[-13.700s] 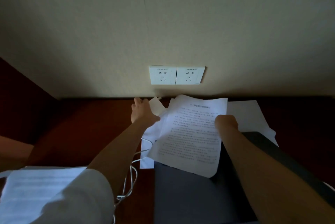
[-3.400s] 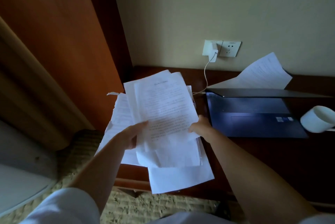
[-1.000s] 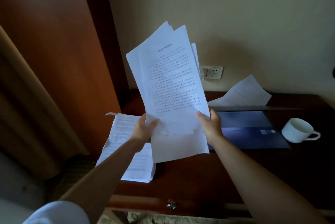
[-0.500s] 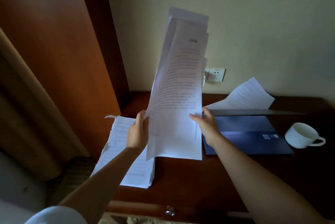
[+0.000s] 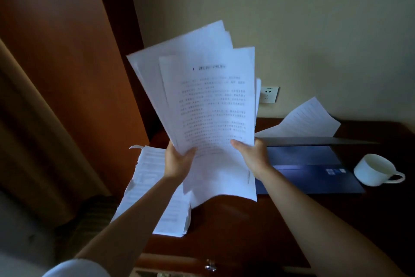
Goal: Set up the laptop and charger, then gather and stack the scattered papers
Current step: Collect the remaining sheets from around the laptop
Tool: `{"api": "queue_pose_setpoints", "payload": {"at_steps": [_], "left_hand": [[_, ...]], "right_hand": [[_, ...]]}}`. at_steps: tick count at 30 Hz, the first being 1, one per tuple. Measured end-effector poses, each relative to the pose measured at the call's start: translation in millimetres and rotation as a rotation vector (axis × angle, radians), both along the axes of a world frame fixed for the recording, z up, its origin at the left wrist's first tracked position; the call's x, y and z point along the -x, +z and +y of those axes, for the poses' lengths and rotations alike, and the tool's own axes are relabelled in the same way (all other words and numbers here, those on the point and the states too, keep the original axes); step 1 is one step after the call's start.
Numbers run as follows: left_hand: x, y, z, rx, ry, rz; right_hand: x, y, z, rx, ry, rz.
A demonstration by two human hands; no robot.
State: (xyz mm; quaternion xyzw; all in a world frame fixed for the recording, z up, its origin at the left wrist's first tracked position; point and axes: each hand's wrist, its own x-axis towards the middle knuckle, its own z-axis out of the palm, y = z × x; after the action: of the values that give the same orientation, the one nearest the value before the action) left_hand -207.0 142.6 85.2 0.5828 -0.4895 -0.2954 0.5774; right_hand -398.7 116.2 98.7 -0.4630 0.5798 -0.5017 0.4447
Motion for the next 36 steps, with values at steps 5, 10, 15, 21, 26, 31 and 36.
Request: {"api": "queue_pose_setpoints", "payload": {"at_steps": [5,10,15,21,26,31,36], "left_hand": [[9.1,1.0,5.2,0.017,0.009,0.046],[5.2,8.7,8.9,0.006,-0.031,0.143],[0.0,14.3,9.4,-0.013,-0.039,0.144],[11.1,28.6,9.1,0.037,-0.011,0.152],[8.4,24.2,5.8,0.053,-0.02,0.147],[15.3,28.5,9.4,-0.078,-0.062,0.23],[15.7,41.8,5.0,-0.104,-0.082,0.227]], "right_hand": [[4.5,0.5,5.5,0.038,0.013,-0.059],[8.6,5.2,6.4,0.044,-0.017,-0.163],[11.5,9.3,1.9,0.049,-0.031,-0.193],[8.3,23.2,8.4,0.092,-0.018,-0.178],[21.0,26.5,3.3,0.138,-0.047,-0.213],[18.7,12.2,9.2,0.118,-0.115,-0.191],[27.4,22.6,8.8,0.169,-0.108,-0.231]]}}
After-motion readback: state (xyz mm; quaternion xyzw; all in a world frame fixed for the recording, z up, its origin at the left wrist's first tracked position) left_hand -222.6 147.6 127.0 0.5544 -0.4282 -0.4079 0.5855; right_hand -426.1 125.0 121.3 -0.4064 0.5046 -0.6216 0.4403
